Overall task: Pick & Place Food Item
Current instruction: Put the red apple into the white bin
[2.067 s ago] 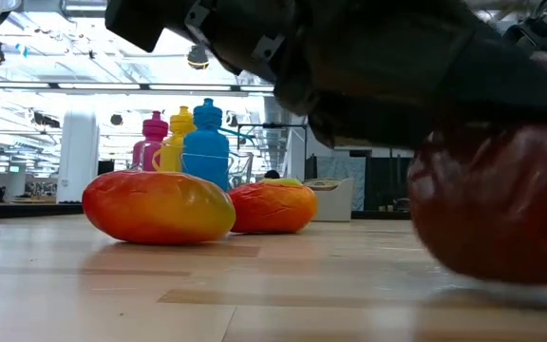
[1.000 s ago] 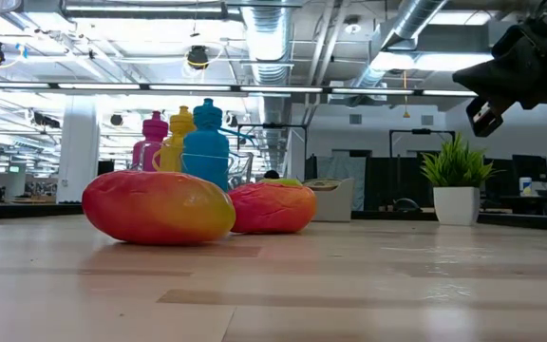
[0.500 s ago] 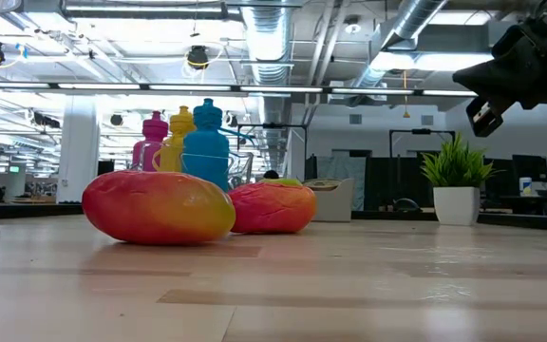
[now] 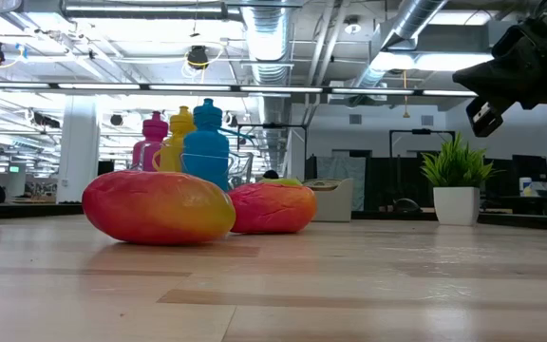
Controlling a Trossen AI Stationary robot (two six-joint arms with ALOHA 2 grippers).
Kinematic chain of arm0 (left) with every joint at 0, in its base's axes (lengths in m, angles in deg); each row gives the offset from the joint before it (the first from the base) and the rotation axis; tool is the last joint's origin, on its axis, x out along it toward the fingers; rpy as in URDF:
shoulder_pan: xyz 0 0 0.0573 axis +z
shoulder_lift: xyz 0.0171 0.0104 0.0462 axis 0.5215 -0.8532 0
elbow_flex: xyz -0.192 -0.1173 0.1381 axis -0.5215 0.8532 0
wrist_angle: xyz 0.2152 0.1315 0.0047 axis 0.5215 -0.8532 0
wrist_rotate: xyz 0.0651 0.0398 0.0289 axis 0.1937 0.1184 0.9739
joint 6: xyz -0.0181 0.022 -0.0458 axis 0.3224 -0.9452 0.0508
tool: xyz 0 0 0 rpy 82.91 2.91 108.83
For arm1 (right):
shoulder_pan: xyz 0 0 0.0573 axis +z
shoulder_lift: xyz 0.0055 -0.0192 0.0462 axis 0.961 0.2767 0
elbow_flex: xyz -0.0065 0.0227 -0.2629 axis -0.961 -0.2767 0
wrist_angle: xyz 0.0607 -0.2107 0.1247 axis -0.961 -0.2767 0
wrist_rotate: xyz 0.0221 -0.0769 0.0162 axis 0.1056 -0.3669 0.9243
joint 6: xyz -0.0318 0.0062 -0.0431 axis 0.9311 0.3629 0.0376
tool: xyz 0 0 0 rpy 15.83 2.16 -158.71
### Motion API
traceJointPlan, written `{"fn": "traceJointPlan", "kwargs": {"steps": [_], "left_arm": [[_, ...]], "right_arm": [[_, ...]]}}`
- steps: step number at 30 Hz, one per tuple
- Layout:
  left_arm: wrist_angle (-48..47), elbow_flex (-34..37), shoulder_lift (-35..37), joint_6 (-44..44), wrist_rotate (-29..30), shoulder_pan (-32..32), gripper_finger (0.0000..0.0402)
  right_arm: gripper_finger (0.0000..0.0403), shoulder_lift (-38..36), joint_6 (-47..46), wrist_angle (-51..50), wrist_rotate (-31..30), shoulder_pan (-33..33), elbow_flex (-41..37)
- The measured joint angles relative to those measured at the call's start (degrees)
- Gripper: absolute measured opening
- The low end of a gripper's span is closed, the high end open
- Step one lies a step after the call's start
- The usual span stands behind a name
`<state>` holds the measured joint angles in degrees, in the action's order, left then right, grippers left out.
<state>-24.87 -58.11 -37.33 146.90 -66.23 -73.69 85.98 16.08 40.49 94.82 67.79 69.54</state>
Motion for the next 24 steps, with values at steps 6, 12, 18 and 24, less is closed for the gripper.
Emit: {"fn": "traceJointPlan", "kwargs": {"steps": [6, 12, 18, 24], "left_arm": [[-11.51, 0.00, -4.28, 9.35, 0.37, -6.23, 0.0234], [-16.54, 0.00, -9.01, 9.52, 0.49, -8.88, 0.0234], [-23.69, 0.00, -12.49, 9.61, 1.68, -10.37, 0.0234], [-28.65, 0.00, -15.15, 9.62, 1.76, -10.84, 0.0234]], "right_arm": [[0.0012, 0.01, 0.00, -0.01, 0.00, -0.01, 0.00], [0.0012, 0.01, -0.02, -0.02, 0.01, 0.00, 0.00], [0.0012, 0.01, 0.00, -0.02, 0.01, 0.01, -0.02], [0.0012, 0.01, 0.00, -0.02, 0.01, 0.01, 0.00]]}}
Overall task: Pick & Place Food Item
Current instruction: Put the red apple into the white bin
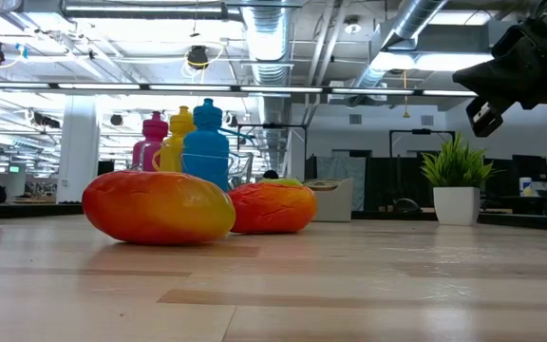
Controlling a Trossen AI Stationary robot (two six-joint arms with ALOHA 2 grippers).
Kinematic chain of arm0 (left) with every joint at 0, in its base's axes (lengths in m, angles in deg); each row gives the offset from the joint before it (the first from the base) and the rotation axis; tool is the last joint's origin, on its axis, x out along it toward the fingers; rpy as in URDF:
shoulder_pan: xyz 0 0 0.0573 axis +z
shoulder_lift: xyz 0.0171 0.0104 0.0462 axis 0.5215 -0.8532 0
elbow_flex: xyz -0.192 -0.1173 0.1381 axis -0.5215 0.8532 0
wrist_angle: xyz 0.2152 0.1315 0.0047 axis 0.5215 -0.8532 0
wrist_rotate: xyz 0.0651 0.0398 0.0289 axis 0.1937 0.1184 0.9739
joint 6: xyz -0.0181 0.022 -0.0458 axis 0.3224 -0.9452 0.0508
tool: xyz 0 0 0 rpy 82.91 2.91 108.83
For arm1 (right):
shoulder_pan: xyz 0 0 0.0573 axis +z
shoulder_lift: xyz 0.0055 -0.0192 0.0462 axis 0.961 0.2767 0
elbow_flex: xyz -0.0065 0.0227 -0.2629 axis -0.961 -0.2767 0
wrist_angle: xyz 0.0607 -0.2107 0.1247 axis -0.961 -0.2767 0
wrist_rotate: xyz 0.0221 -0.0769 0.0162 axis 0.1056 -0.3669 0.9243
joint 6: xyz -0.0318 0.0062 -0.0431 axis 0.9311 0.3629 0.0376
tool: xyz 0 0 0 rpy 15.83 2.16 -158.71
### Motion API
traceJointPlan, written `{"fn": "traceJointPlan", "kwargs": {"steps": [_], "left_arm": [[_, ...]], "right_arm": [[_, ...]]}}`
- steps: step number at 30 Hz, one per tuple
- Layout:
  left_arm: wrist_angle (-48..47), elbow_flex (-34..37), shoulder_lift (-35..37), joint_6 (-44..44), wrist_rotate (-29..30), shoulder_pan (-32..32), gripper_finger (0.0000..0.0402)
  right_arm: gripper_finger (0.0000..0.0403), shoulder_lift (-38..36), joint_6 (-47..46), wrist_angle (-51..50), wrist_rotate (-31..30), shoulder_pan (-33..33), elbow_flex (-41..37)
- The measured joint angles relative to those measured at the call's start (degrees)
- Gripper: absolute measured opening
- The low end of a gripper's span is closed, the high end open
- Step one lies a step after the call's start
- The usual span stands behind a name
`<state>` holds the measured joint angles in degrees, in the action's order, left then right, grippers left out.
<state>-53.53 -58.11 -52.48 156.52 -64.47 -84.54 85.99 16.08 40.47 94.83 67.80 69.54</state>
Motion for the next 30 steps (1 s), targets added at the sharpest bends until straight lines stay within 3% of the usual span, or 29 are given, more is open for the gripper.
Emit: {"fn": "traceJointPlan", "kwargs": {"steps": [20, 30], "left_arm": [[-0.39, 0.11, -4.20, -0.39, 1.51, 0.02, 0.0234], [11.68, 7.01, -4.20, -0.35, -4.09, 0.42, 0.0235]], "right_arm": [[0.0012, 0.00, 0.00, 0.00, -0.01, 0.00, 0.00], [0.0012, 0.00, 0.00, 0.00, -0.01, -0.01, 0.00]]}}
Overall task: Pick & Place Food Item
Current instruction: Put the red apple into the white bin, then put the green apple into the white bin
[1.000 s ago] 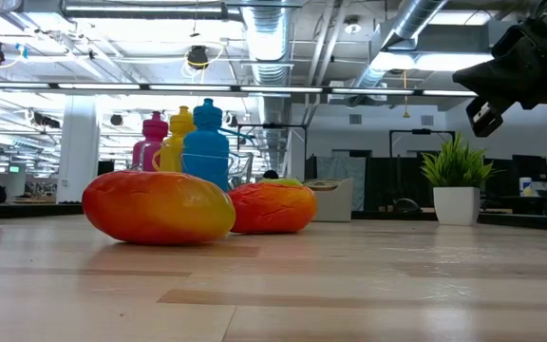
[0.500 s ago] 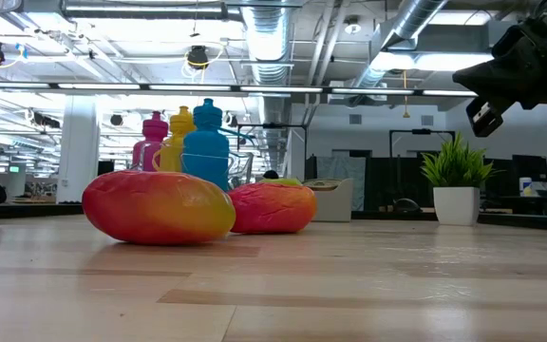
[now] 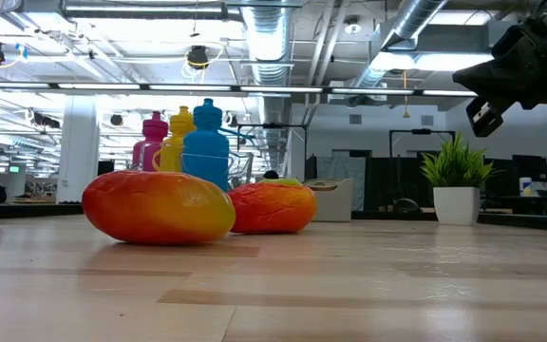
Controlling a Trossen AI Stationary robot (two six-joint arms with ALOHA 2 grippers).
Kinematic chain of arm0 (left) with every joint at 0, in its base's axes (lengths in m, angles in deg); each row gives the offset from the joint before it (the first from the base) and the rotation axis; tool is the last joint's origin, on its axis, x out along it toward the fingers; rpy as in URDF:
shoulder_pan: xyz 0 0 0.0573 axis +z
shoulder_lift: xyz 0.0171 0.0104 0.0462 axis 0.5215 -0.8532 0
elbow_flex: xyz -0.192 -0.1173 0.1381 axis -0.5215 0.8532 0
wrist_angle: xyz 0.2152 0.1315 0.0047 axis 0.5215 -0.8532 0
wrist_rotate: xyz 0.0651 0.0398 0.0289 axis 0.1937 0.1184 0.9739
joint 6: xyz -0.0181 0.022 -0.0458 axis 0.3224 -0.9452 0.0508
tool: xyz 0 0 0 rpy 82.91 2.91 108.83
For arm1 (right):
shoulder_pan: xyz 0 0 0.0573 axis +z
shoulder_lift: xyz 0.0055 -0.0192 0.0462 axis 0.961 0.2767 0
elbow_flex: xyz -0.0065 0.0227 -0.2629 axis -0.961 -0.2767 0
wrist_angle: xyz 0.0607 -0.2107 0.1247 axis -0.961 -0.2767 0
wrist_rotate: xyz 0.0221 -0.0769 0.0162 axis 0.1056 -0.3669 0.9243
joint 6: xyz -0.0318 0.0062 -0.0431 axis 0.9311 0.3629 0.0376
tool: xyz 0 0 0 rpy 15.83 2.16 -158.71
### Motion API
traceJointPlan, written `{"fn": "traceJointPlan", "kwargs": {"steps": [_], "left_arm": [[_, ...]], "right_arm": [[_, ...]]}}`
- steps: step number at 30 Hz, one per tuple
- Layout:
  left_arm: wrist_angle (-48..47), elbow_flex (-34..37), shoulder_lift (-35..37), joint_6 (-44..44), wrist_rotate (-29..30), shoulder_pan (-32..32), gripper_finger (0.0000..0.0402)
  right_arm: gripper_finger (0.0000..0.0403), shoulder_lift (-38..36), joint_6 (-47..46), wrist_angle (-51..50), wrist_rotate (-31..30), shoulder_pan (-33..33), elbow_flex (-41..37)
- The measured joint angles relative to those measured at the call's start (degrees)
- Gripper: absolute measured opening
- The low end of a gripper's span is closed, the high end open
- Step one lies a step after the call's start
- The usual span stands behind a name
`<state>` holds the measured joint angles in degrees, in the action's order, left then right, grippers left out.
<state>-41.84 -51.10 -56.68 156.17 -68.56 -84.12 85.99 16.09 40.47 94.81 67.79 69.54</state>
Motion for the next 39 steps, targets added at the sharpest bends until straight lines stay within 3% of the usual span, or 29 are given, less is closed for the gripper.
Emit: {"fn": "traceJointPlan", "kwargs": {"steps": [30, 39], "left_arm": [[3.43, 0.70, 0.30, -0.26, 1.19, 1.82, 0.0328], [4.31, 0.71, 9.89, -12.19, 1.84, 10.26, 0.0333]], "right_arm": [[0.0012, 0.00, 0.00, 0.00, -0.01, 0.01, 0.00], [0.0012, 0.00, 0.00, 0.00, 0.00, 0.01, 0.00]]}}
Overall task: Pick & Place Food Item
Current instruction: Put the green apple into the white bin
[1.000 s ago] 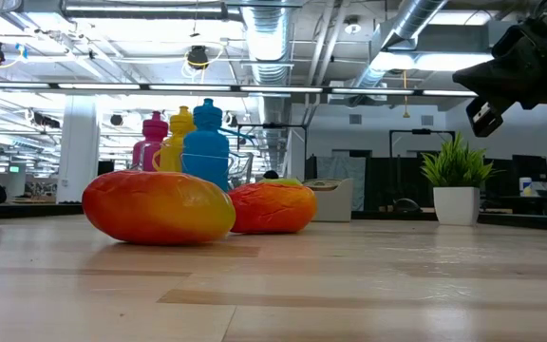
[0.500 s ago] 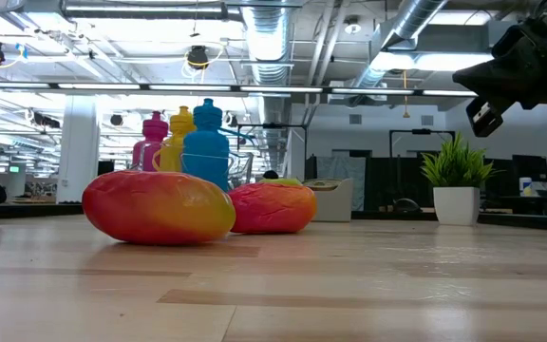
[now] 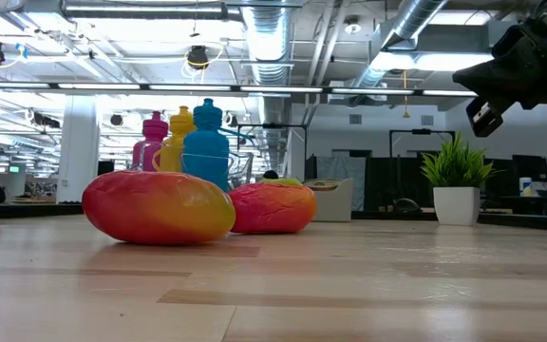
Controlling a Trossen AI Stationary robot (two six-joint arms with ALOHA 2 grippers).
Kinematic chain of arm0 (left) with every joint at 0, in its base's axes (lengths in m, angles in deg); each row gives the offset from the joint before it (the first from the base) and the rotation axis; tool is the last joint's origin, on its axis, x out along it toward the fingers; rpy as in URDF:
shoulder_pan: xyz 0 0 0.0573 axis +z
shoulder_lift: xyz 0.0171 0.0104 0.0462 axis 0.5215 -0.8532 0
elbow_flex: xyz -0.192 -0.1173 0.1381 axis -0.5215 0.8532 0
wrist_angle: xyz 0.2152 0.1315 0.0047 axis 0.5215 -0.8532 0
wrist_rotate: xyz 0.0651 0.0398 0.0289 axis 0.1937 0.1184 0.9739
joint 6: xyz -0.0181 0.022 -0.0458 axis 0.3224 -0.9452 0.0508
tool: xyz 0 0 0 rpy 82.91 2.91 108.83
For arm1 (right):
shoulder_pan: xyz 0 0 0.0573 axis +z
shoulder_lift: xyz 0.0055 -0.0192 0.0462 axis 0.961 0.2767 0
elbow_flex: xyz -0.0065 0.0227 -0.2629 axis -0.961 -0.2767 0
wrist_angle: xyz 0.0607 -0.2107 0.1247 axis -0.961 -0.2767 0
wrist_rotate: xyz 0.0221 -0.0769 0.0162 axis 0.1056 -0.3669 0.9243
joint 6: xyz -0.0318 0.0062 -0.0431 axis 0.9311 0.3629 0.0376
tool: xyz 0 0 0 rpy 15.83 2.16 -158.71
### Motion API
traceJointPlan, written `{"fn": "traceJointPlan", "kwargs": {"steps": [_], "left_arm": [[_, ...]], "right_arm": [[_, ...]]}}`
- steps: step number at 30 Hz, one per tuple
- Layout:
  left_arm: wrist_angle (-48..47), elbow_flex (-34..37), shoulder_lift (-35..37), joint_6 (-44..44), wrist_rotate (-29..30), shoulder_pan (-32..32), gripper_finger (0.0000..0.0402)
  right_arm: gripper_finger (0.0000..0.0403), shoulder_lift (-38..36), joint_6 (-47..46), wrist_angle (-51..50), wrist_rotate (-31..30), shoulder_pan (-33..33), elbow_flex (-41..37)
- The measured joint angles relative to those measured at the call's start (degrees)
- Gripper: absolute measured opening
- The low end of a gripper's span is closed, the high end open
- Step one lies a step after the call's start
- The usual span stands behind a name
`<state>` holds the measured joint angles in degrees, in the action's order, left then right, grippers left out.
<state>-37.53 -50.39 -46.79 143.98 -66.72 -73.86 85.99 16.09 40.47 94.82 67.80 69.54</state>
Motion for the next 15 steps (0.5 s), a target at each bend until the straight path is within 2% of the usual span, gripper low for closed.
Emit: {"fn": "traceJointPlan", "kwargs": {"steps": [3, 5, 9, 12, 15], "left_arm": [[0.63, 0.00, 4.36, -3.64, 3.48, 3.62, 0.0333], [2.69, 0.00, 6.84, -7.94, 7.82, 6.23, 0.0333], [11.85, -0.04, 8.82, -22.24, 15.68, 12.59, 0.0332], [18.74, -0.06, 7.88, -32.80, 15.62, 18.45, 0.0332], [22.03, -0.11, 5.13, -37.49, 14.06, 24.46, 0.0332]], "right_arm": [[0.0012, 0.00, 0.00, 0.00, 0.01, 0.00, 0.00], [0.0012, 0.00, 0.00, 0.00, 0.01, 0.00, 0.00], [0.0012, -0.02, 0.00, 0.00, 0.00, 0.00, 0.00], [0.0012, 0.00, 0.00, 0.00, 0.00, -0.01, 0.00], [0.0012, -0.01, -0.01, -0.01, 0.00, 0.00, 0.00]]}}
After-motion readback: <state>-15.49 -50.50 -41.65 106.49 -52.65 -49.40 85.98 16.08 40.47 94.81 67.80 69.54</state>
